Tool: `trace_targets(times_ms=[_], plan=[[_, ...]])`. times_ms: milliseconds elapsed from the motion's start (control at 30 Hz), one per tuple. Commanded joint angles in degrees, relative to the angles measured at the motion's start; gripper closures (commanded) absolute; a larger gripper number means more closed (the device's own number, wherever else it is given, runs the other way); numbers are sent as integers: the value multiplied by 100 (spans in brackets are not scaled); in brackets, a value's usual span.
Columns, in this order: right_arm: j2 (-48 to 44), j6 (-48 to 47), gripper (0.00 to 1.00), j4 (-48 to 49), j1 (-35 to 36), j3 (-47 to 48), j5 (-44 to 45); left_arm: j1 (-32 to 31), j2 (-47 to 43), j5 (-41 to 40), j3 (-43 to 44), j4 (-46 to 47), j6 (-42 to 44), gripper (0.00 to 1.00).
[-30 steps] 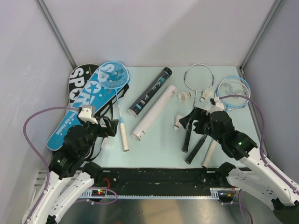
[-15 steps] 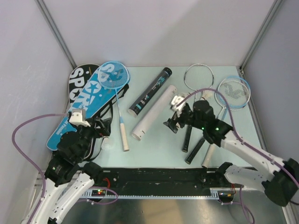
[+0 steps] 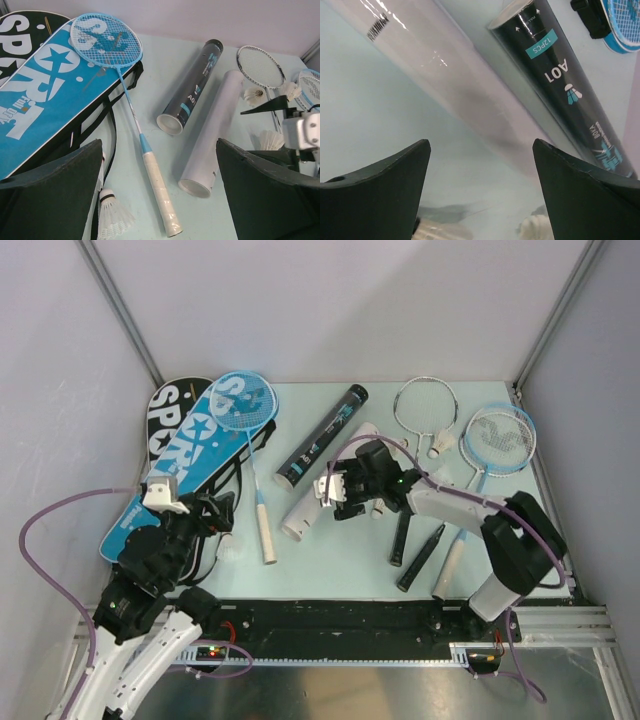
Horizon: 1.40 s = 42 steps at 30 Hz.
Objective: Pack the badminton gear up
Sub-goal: Open the lid of the shuttle tube.
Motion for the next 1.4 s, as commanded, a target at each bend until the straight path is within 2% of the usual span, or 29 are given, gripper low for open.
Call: trace_targets(times_ms=[0, 200, 567, 700, 900, 1067, 1200, 1367], plan=[[400, -1168, 10, 134, 20, 440, 105, -23, -68, -76, 97, 58, 83, 2], [1038, -1894, 10, -340, 64, 876, 481, -18, -58, -58, 106, 61, 96, 2], [1926, -2838, 9, -204, 337, 1172, 992, -18, 0, -86, 88, 66, 169, 2], [2102, -2935, 15, -135, 483, 1174, 1220, 23, 22, -155, 108, 66, 185, 2], [2073, -2964, 31, -116, 539, 1126, 1352, 46, -54, -214, 96, 65, 173, 2], [1881, -2413, 45, 337, 672, 990, 1386, 51, -60, -296, 81, 61, 114, 2], [1282, -1696, 50, 638, 701, 851, 1125, 49, -2, -472, 113, 38, -140, 2], [536, -623, 56, 785, 676, 711, 729, 47, 26, -324, 470, -92, -407, 2]])
